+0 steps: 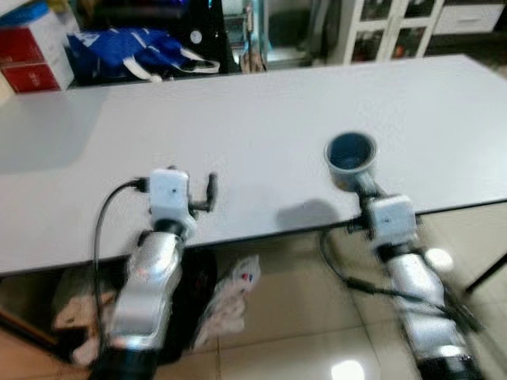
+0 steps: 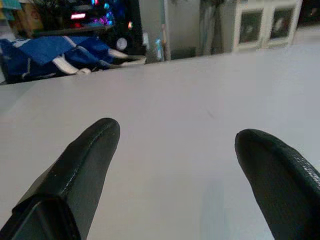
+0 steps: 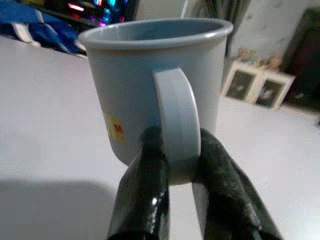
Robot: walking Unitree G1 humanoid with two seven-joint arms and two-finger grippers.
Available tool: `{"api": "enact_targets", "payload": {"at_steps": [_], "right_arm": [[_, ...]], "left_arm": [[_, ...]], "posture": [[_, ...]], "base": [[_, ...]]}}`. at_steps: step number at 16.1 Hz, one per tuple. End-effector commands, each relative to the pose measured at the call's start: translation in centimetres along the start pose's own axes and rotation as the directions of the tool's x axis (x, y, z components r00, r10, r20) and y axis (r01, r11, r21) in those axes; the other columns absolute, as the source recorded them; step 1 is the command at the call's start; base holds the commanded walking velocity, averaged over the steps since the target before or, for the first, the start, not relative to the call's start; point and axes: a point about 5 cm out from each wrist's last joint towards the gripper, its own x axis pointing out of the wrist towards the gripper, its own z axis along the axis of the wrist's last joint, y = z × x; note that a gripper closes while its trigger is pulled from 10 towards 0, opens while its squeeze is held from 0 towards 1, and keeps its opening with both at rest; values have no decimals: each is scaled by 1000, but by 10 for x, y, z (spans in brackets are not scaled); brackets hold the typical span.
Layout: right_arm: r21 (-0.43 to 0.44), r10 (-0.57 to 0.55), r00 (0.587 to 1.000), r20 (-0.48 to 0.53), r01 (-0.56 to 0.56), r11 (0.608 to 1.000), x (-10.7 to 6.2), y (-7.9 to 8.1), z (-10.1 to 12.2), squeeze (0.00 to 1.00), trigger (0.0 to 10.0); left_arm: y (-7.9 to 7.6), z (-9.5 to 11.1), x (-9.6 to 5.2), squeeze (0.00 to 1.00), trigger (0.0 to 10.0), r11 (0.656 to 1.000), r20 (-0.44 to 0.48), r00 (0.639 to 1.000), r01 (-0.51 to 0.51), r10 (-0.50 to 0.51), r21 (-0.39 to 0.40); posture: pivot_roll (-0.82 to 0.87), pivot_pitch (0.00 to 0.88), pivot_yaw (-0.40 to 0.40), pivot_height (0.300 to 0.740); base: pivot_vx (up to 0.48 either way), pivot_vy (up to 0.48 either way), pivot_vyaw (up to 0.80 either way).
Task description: Setting the table
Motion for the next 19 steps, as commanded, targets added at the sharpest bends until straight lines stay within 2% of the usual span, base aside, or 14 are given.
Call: {"api": "enact_targets", "payload": {"at_steps": [1, 4, 7, 14, 19], "right_arm": [[-24, -20, 1000, 12, 20, 1000, 1, -9, 3, 0, 0], [-26, -15, 1000, 12, 16, 1000, 0, -9, 3, 0, 0], [-25, -15, 1000, 12, 15, 1000, 0, -8, 3, 0, 0], [-30, -5, 1000, 10, 6, 1000, 0, -8, 3, 0, 0], [-24, 7, 1000, 30, -6, 1000, 4, -6, 8, 0, 0]], "left_arm": [[-4, 7, 4, 0, 10000, 1000, 26, 1000, 2, -2, 11], [-3, 6, 4, 0, 10000, 1000, 22, 1000, -5, 5, 14], [-1, 8, 4, 0, 10000, 1000, 38, 999, -10, 10, -4], [1, 6, 5, 0, 10000, 999, 8, 1000, -18, 18, 35], [3, 6, 5, 0, 10000, 1000, 6, 1000, -28, 28, 14]], "posture": [[-87, 0, 76, 740], [-88, 0, 75, 740], [-88, 0, 75, 740], [-90, 0, 71, 740], [-86, 0, 72, 740]], "base": [[0, -442, 0], [0, -449, 0], [0, 0, 0], [451, 39, 0], [480, 0, 0]]}}
